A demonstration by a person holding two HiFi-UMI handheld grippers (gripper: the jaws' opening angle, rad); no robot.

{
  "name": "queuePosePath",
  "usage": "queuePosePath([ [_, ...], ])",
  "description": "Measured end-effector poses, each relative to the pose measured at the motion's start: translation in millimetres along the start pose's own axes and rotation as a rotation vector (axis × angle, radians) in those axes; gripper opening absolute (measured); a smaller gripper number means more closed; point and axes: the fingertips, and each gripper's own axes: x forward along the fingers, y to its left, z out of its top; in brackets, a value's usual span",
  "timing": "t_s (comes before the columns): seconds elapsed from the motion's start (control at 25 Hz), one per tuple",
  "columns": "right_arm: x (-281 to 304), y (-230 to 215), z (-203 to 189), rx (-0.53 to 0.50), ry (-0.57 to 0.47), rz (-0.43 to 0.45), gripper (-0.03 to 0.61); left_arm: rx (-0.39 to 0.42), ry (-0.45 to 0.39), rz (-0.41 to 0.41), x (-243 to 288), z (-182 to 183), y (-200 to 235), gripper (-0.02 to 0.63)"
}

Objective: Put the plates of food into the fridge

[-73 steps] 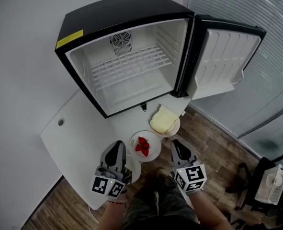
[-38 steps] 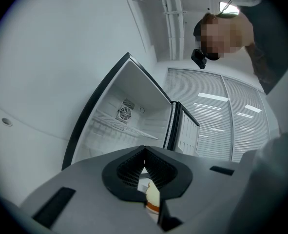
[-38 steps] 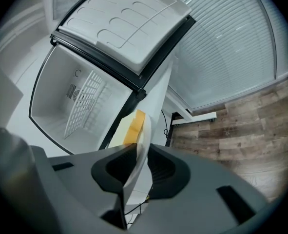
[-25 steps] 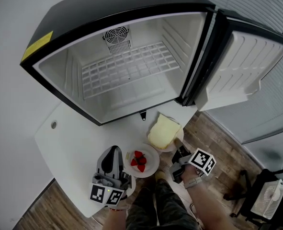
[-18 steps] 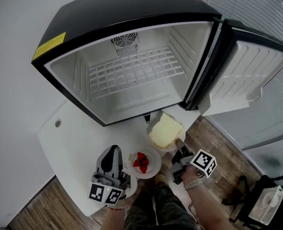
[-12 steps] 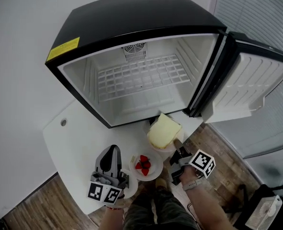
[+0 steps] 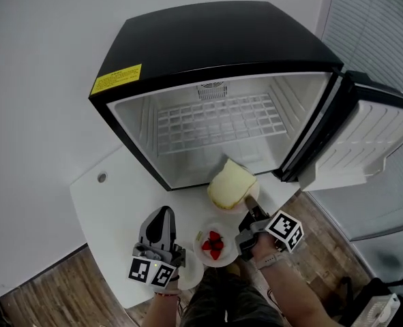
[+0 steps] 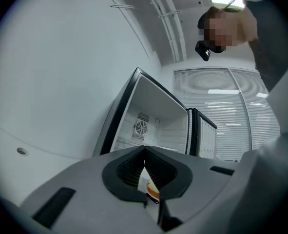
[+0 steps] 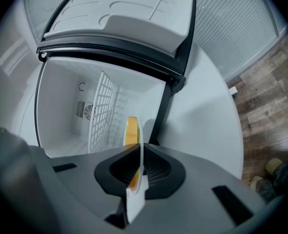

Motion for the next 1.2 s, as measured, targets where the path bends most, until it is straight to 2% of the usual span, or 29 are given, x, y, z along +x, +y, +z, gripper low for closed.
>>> queuePosePath([
  [0.16,21,3,5,0.006,-0.051,-0.017,0.017,-0.011,0.018,-0.016,17,-8,12,0.008],
  [0.72,76,12,67,-0.009,-0.323,-0.088,0.017,-0.083,0.072,-0.182,83,-47,9,0.008],
  [1.0,97,9,85,-0.04,-0.392,-0.102,0.017,-0.118,0.068,-0.218,90,-56,6,0.008],
  [1.2,105,9,99,-0.097,-0.407,-0.122,0.017,-0.13,0.056,-0.225,89,-55,9,0.008],
])
